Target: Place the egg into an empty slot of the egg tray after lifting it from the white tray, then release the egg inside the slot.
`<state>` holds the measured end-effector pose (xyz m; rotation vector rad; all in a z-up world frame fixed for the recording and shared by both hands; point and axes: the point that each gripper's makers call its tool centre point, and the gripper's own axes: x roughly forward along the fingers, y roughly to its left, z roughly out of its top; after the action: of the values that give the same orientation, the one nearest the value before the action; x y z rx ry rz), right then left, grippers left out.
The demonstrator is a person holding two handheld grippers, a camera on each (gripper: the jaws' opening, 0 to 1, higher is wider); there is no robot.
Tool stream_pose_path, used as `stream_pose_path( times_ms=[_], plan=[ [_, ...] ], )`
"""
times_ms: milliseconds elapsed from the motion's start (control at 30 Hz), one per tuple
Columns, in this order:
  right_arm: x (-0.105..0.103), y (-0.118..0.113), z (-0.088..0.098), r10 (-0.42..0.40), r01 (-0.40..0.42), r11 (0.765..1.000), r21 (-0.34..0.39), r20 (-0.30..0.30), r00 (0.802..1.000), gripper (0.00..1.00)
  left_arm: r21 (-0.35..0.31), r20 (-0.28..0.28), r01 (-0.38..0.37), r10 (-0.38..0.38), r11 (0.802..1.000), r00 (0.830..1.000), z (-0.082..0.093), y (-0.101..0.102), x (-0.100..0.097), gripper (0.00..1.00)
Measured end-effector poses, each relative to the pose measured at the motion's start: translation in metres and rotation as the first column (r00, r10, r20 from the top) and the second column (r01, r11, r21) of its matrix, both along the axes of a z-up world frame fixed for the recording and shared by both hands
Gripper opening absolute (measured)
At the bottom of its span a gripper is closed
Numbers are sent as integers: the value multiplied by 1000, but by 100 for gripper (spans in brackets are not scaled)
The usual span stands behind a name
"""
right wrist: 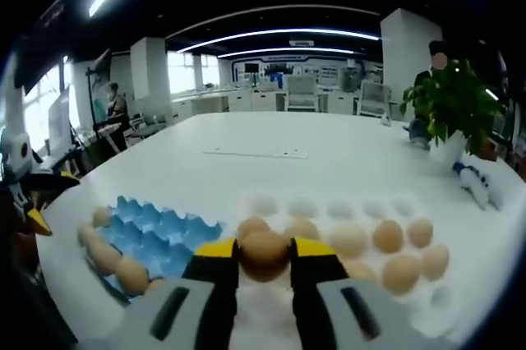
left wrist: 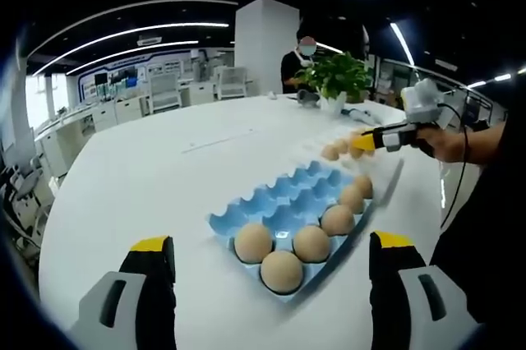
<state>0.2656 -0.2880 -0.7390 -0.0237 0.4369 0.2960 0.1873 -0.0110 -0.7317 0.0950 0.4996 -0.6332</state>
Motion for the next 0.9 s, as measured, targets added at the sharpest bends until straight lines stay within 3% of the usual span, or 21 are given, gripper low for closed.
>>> stream_pose_path(
  times_ms=[400,600,900],
  plan=[
    [-1,21,9,60,-60,998,0,18,998,24,-3,4,-7,7,1000,1000,0,2,-1,99],
    [-1,53,10,141,-141,990,13,18,990,24,5,0,-1,1,1000,1000,-1,1,-2,99],
    [-6,120,13,286,-287,957,44,32,958,24,7,10,-10,10,1000,1000,0,5,-1,99]
  ],
)
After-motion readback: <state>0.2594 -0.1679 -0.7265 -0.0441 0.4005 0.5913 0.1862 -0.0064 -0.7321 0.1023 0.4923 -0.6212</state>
